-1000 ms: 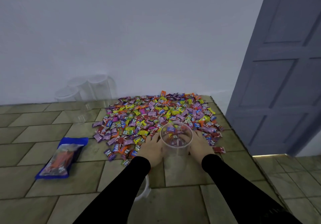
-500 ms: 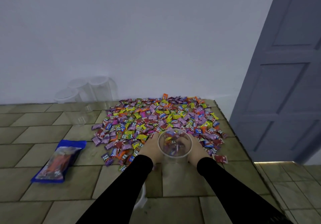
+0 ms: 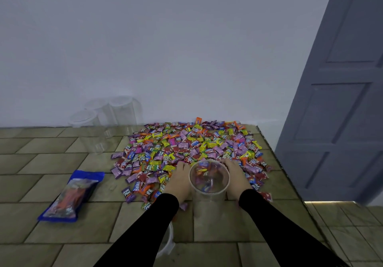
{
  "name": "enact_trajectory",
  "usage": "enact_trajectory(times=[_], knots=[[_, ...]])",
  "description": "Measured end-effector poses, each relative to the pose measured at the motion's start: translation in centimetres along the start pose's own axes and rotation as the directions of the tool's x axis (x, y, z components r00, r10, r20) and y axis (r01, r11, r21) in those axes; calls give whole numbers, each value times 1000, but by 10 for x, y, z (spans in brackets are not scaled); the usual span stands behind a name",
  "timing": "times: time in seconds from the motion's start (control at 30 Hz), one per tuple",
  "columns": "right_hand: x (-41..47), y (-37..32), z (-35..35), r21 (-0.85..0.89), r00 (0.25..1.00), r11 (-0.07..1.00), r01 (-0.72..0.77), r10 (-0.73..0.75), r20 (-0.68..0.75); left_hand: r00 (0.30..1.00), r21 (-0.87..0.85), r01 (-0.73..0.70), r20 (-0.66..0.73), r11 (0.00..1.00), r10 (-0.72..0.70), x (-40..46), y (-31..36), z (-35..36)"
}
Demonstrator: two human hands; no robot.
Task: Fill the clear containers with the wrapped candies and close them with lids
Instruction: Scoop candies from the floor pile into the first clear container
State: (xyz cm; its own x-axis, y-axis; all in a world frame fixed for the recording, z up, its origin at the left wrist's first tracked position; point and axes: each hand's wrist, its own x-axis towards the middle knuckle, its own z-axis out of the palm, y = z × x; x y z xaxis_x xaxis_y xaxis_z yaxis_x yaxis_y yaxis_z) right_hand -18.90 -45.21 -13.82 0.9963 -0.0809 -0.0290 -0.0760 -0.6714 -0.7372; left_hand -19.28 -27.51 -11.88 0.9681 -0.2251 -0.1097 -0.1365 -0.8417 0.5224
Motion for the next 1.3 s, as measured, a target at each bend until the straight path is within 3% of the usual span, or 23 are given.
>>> enact_trajectory(times=[0.1, 0.3, 0.4, 0.63, 1.07, 1.3], knots=[[1, -3, -7, 68, 998, 998, -15, 19, -52, 997, -23, -12, -79, 1000, 11, 10, -6, 1], [0, -25, -27, 295, 979, 955, -42, 99, -180, 966, -229, -67, -257, 971, 6, 20, -3, -6], [0, -35, -36, 415, 970, 909, -31, 127, -206, 939, -387, -85, -339, 918, -56, 19, 3, -14], [-4, -59, -54, 548, 962, 835, 42, 113, -247, 865, -560, -205, -488, 803, -120, 17, 22, -43], [-11, -96, -54, 621, 949, 778, 92, 121, -293, 802, -714, -425, -582, 557, -134, -19, 66, -70], [-32, -108, -45, 686, 927, 724, 74, 203, -315, 757, -648, -476, -646, 594, -98, -37, 70, -50]])
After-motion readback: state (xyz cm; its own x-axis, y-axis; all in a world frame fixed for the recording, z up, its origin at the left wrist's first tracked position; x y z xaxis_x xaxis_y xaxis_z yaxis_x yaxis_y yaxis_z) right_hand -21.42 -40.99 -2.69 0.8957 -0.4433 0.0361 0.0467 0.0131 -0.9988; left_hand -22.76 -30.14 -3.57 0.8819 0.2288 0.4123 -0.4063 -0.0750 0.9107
